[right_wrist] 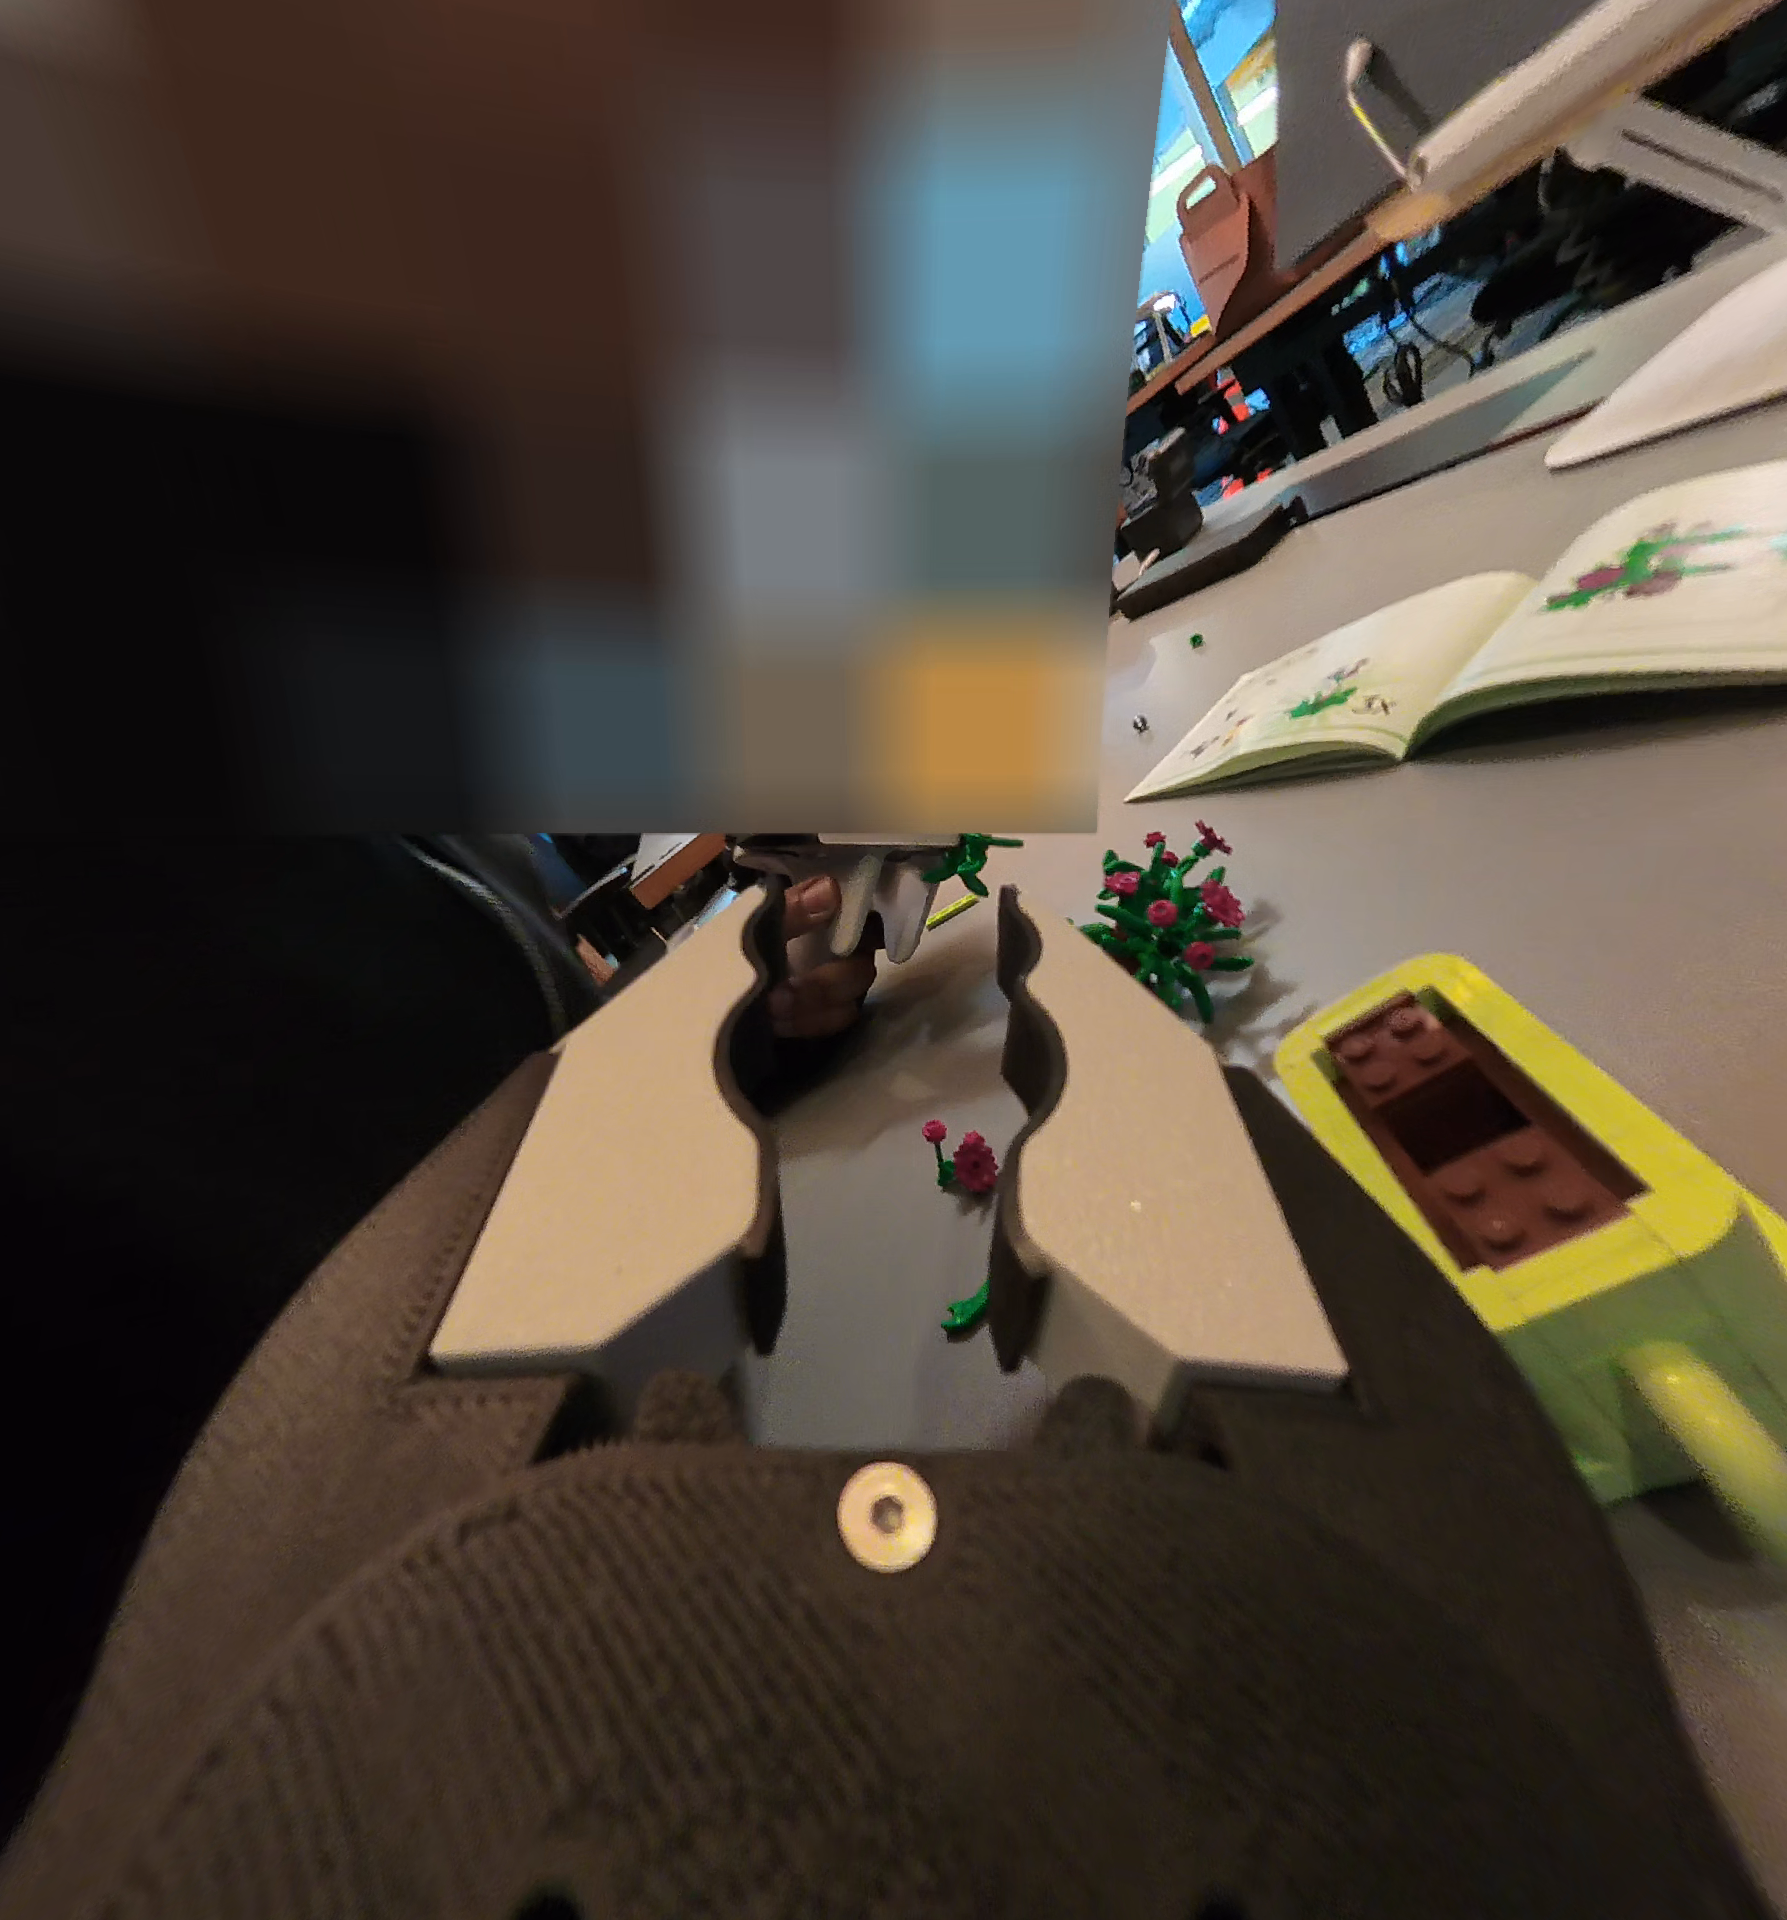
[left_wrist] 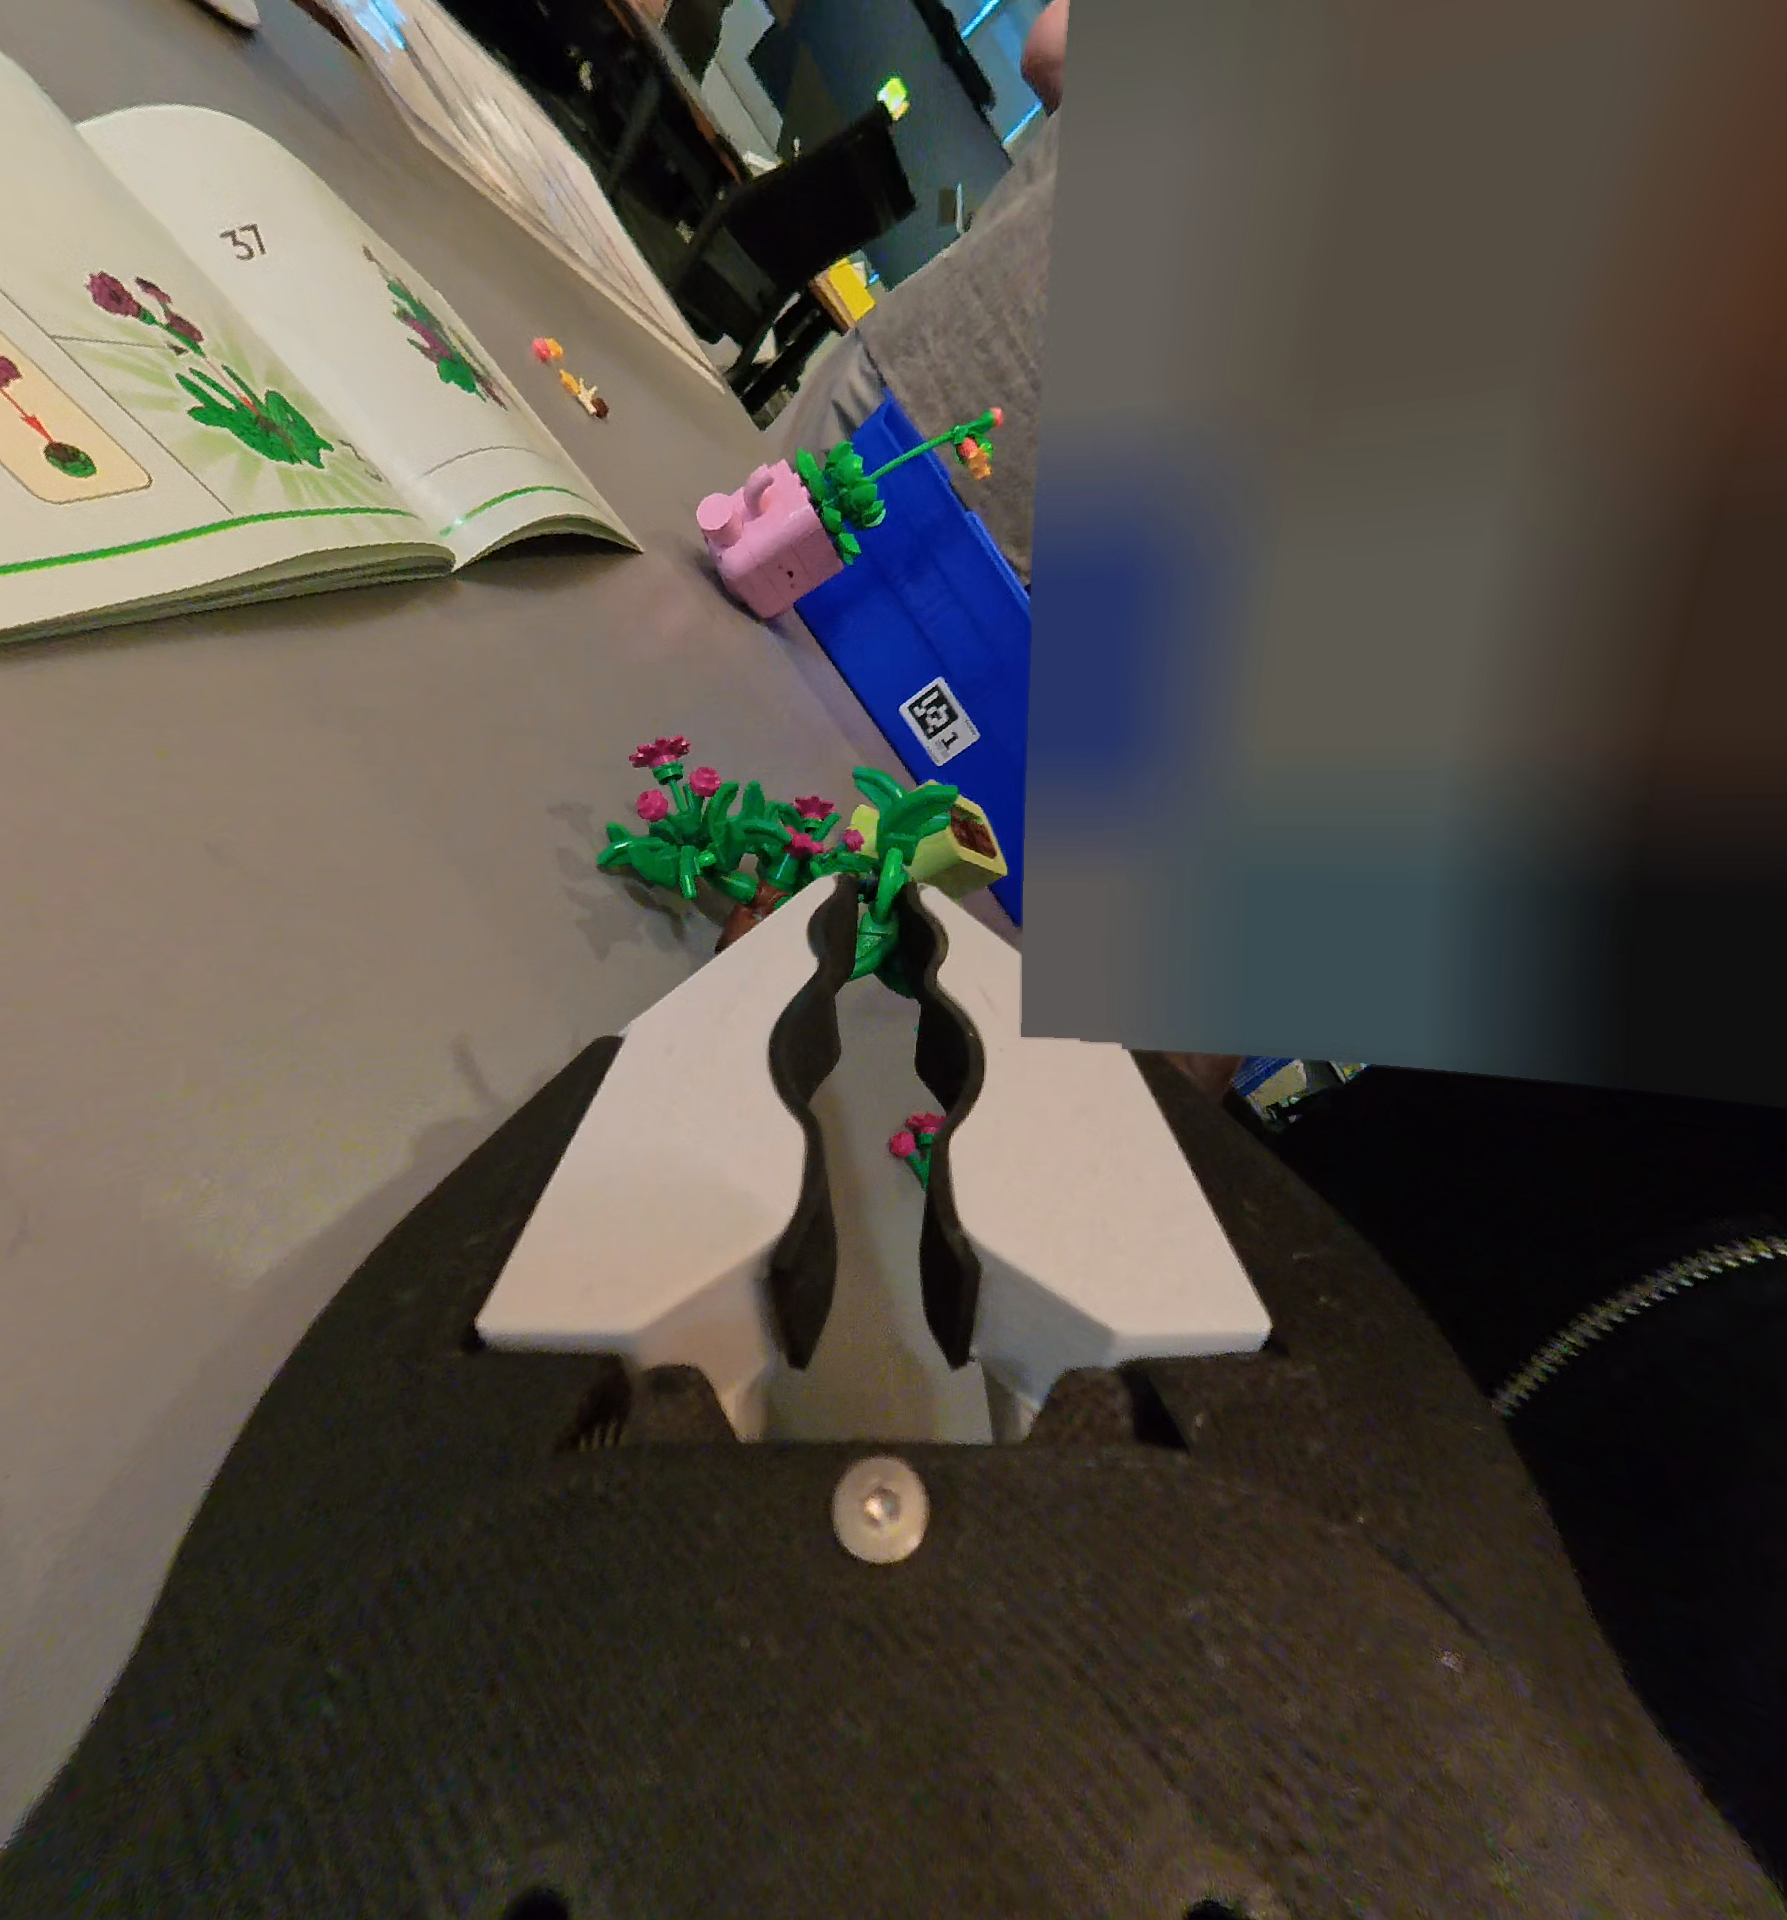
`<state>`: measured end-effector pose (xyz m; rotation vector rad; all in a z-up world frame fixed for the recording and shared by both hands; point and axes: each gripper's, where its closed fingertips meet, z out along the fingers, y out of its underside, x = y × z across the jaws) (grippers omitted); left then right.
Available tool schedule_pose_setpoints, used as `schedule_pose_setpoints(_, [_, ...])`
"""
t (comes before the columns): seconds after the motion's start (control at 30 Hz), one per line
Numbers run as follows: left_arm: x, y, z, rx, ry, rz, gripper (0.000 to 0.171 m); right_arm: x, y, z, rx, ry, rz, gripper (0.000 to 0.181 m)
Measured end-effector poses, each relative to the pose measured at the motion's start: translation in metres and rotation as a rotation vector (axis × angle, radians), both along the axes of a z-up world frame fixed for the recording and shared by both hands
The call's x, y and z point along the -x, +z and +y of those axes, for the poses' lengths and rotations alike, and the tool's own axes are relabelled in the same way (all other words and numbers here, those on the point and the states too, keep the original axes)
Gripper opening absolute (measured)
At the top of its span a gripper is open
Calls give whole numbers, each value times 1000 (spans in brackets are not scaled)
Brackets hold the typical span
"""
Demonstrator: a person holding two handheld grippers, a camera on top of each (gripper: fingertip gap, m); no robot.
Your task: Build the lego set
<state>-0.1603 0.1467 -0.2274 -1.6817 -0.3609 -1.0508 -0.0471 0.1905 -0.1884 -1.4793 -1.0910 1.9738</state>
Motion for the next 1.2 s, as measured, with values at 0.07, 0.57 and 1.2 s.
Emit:
schedule_pose_setpoints(0.07, [0,4,-2,-30,5,-2,5,-1,3,-3,-38,-4,18,39])
schedule_pose_setpoints(0.57, [-50,14,-17,-95,-167,57,5,-24,23,10,-34,-113,163,31])
schedule_pose_setpoints(1.2, [-71,18,-24,-142,-223,172,5,-12,16,-3,-75,-92,110,34])
